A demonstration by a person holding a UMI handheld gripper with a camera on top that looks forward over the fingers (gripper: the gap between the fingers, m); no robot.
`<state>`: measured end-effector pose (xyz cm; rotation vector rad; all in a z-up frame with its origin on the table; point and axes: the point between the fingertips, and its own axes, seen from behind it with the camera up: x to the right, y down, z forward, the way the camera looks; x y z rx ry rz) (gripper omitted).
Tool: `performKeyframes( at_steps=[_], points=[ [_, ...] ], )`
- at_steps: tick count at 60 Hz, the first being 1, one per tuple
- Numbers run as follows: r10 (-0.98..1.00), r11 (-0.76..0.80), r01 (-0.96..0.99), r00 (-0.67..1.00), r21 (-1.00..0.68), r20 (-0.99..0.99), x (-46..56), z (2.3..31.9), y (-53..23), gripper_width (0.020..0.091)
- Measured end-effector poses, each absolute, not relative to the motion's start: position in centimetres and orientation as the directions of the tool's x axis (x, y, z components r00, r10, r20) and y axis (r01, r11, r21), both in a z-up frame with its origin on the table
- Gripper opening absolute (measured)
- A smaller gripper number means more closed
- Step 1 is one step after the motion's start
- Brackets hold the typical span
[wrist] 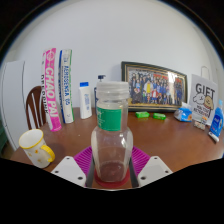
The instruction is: Pour water
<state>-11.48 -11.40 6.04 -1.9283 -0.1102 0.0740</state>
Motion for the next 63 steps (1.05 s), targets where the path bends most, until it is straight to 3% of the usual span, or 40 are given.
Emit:
performKeyframes(
  at_steps=[4, 8, 9, 11, 15, 38, 63],
  points=[
    [0.102, -0.39, 0.048, 0.995, -0.919, 0.009, -11.2, 5.3, -11.7, 0.061],
    [0.096, -0.439, 0.063, 0.995, -0.896, 0.023, -11.2, 5.2, -12.5, 0.0852],
    [0.094, -0.447, 0.064, 0.995, -0.892, 0.024, -11.2, 5.3, -12.7, 0.087],
    [0.09, -0.464, 0.066, 0.996, -0.883, 0.027, -11.2, 5.5, -13.4, 0.0836],
    [0.074, -0.493, 0.077, 0.996, -0.867, 0.046, -11.1, 6.4, -15.0, 0.0864],
    [-0.015, -0.575, 0.1, 0.991, -0.812, 0.133, -13.8, 16.1, -30.0, 0.0853],
    [0.004, -0.578, 0.105, 0.992, -0.809, 0.125, -14.7, 17.6, -35.8, 0.0852]
  ],
)
